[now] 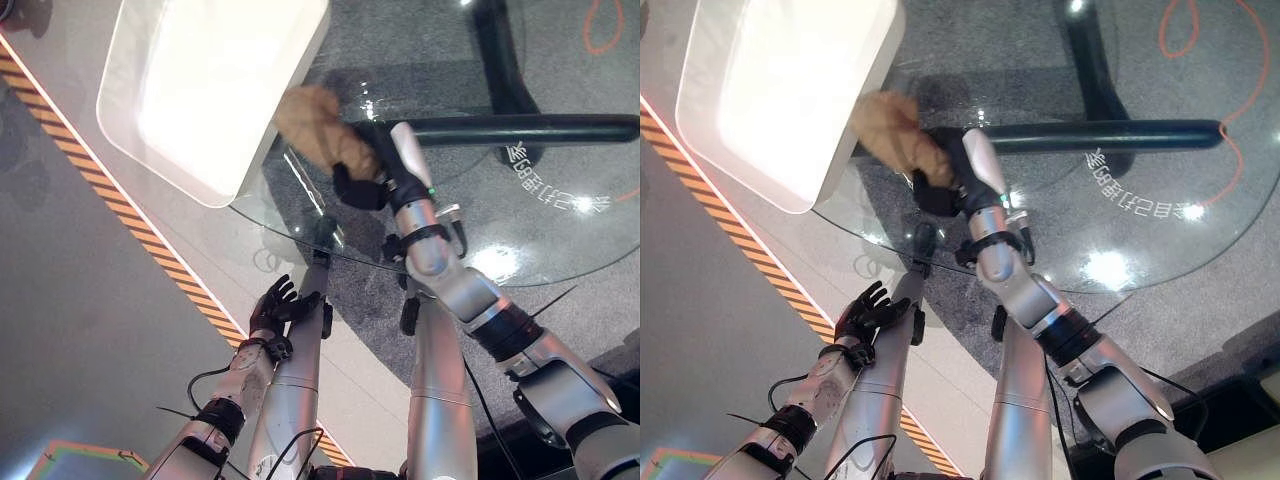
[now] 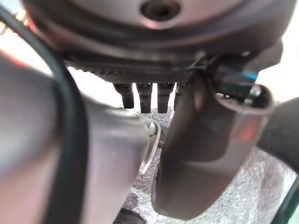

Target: Wipe the table with a cloth and put it in the basket.

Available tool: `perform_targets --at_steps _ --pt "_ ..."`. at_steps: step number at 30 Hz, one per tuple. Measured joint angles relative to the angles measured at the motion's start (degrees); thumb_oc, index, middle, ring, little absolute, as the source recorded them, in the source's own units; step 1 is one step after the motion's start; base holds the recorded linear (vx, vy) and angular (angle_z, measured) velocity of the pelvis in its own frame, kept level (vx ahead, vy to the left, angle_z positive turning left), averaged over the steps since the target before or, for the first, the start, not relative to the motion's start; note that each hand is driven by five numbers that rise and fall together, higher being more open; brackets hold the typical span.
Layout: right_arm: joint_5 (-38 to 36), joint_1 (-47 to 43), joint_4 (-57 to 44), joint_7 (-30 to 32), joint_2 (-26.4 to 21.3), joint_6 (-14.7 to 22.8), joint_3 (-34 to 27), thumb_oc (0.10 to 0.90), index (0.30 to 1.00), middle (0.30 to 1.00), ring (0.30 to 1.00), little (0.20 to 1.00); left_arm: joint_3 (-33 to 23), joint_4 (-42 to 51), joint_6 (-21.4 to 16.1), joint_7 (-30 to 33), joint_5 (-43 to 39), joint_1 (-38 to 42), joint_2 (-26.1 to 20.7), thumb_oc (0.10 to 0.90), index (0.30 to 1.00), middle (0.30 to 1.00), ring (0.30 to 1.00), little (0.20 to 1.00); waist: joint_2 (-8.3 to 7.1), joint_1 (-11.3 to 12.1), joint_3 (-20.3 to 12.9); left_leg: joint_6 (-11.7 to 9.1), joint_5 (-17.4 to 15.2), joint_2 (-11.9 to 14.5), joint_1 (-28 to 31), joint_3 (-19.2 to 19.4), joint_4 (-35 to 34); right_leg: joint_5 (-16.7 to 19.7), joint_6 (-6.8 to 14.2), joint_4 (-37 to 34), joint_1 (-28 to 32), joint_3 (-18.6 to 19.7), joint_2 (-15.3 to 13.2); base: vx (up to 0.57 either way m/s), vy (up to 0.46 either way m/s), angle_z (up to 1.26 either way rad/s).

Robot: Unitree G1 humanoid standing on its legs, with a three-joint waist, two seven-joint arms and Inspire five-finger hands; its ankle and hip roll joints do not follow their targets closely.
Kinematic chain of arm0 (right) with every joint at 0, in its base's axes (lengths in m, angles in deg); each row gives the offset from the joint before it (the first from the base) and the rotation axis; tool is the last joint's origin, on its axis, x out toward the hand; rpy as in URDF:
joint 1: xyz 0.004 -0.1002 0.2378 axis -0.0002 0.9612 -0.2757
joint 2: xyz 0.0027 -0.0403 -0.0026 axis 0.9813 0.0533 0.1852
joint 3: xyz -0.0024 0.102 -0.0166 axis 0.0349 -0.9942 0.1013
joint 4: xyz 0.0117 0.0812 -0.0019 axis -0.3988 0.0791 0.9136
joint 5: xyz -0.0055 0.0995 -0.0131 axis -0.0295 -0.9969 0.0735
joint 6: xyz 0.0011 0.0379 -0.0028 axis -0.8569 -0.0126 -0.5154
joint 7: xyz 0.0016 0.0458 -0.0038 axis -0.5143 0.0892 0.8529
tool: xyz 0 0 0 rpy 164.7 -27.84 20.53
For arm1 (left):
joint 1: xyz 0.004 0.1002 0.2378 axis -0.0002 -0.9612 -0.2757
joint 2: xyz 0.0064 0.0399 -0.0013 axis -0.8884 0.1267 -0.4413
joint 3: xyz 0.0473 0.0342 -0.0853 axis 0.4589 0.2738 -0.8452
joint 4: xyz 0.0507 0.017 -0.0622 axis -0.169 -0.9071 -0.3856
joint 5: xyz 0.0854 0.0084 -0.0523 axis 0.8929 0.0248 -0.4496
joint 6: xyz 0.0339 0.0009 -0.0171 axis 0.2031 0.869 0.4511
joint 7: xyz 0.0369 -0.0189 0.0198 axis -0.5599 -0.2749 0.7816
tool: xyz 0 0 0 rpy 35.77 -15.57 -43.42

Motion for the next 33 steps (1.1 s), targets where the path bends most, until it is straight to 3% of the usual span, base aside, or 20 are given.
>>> perform_targets --at_steps 9,22,29,33 --pt "0.3 -0.4 0.0 -4.9 0.3 -1.6 3.3 0.100 0.300 0.300 0.300 0.200 0.1 0.0 0.1 0.0 -0.1 0.0 0.0 0.800 0.900 0.900 0.900 0.900 -0.03 -0.5 0.0 -0.2 -0.2 -0.8 -0.2 0.0 0.8 -0.3 0.4 0.5 0.1 0.1 -0.8 0.00 0.003 0.02" --pt "0.3 -0.7 0.0 -5.1 -0.1 -1.9 4.2 0.100 0.300 0.300 0.300 0.200 0.1 -0.2 0.1 -0.1 -0.6 0.0 -0.4 0.800 0.900 0.900 0.900 0.900 -0.05 -1.1 0.0 0.0 0.0 -0.5 -0.2 0.0 1.0 -0.2 0.3 0.4 0.2 0.0 -0.5 0.00 0.000 0.00" --pt "0.6 -0.6 0.1 1.7 -1.2 -2.0 4.1 0.100 0.300 0.300 0.300 0.200 0.1 -0.6 -0.1 -0.3 -1.0 0.0 -0.5 0.800 0.900 0.900 0.900 0.900 -0.10 -1.2 0.0 0.0 0.0 -0.4 -0.2 0.0 1.6 -0.2 0.3 0.3 0.4 0.0 -0.4 0.00 -0.020 0.00" --pt "1.9 -0.6 0.5 7.8 -2.6 -2.8 0.8 0.100 0.300 0.300 0.300 0.200 0.1 -0.7 -0.2 -0.5 -1.1 0.0 -0.8 0.800 0.900 0.900 0.900 0.900 -0.42 -1.3 -0.1 -0.1 -0.3 -0.3 -0.2 0.0 2.0 0.0 0.5 0.1 0.5 0.0 -0.2 0.00 -0.038 -0.03"
